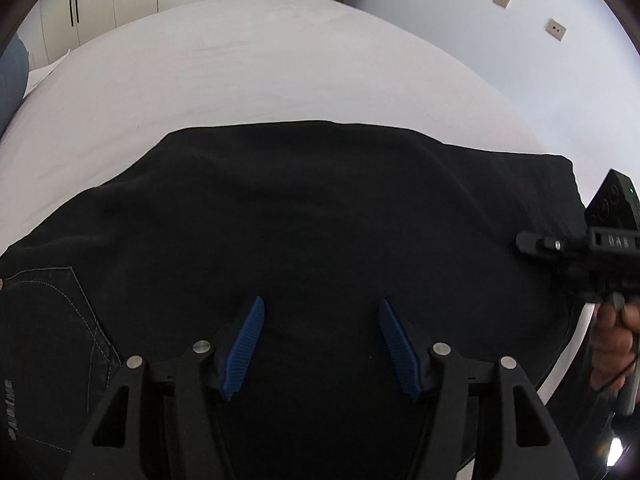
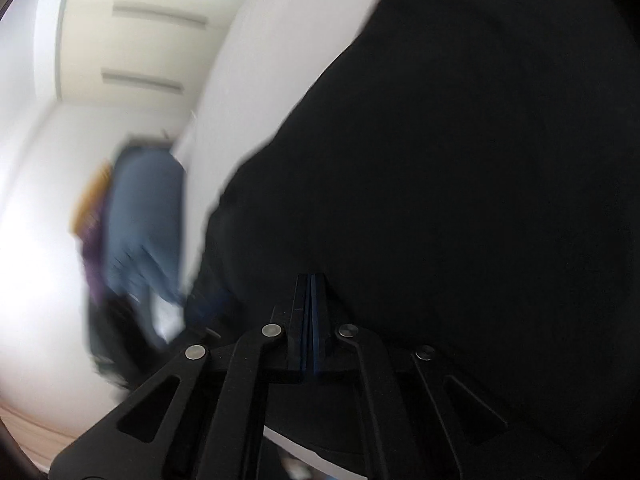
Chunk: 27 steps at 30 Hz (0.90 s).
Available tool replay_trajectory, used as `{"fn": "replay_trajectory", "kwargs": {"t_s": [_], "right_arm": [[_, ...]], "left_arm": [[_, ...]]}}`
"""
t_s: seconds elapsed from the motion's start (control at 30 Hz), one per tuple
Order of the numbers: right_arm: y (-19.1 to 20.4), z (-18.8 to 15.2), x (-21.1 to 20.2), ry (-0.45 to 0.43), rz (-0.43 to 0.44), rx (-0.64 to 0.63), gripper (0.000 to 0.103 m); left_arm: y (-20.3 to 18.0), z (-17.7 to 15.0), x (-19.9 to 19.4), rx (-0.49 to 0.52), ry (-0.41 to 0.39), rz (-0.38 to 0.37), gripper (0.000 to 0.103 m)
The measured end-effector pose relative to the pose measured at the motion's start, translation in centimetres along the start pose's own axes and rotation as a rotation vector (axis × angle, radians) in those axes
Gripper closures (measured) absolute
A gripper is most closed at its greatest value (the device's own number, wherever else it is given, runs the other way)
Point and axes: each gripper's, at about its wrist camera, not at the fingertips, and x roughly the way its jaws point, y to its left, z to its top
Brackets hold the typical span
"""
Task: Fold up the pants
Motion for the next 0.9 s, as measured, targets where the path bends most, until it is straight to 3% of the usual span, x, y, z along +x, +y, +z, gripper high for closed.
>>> {"fn": "replay_trajectory", "kwargs": {"t_s": [0.1,0.17,0.23,0.33,0.37,0.43,0.5,0.6,0.67,0.73,0.83,0.9], "right_arm": [[-1.6,3.6,-4.5,-0.152,-0.111,-0.027,0.103],[-4.5,5.7,-7.9,-0.239,-0.094,0.071,0.103],[-6.2,7.1,-11.1,-0.336,-0.106,0.121,0.103],[-6.4,8.0,-15.4,-0.451,-0.205,0.144,0.103],[-6.4,7.8,-16.9,-0.483,-0.210,0.180,0.103],[-5.3,6.9,-18.5,-0.526,-0.199,0.174,0.095],[-3.3,5.7,-17.3,-0.455,-0.081,0.133,0.096],[0.5,3.7,-11.1,-0.248,-0.009,0.039,0.096],[2.0,3.2,-6.8,-0.138,0.003,-0.009,0.096],[2.0,3.8,-3.7,-0.072,-0.032,-0.010,0.096],[-0.6,6.2,-3.2,-0.090,-0.067,0.056,0.103],[-3.5,11.3,-5.6,-0.166,-0.071,0.071,0.103]], "left_arm": [[0.6,0.4,-0.4,-0.010,0.010,0.005,0.040],[1.5,0.5,-0.5,-0.020,0.008,0.011,0.045],[2.8,0.2,-0.9,-0.053,0.000,0.002,0.056],[4.1,0.0,-1.9,-0.088,0.001,0.053,0.060],[4.6,0.2,-2.4,-0.105,-0.002,0.082,0.060],[4.7,1.5,-3.8,-0.118,-0.046,0.065,0.062],[3.5,3.1,-4.2,-0.087,-0.070,0.032,0.062],[0.5,6.6,-1.5,-0.026,-0.049,-0.044,0.065],[-0.4,8.1,1.1,-0.007,-0.003,-0.069,0.086],[-0.4,8.9,3.6,0.006,0.046,-0.059,0.095],[0.9,8.7,3.9,0.004,0.052,-0.067,0.098],[2.4,8.9,3.6,0.005,0.041,-0.029,0.098]]}}
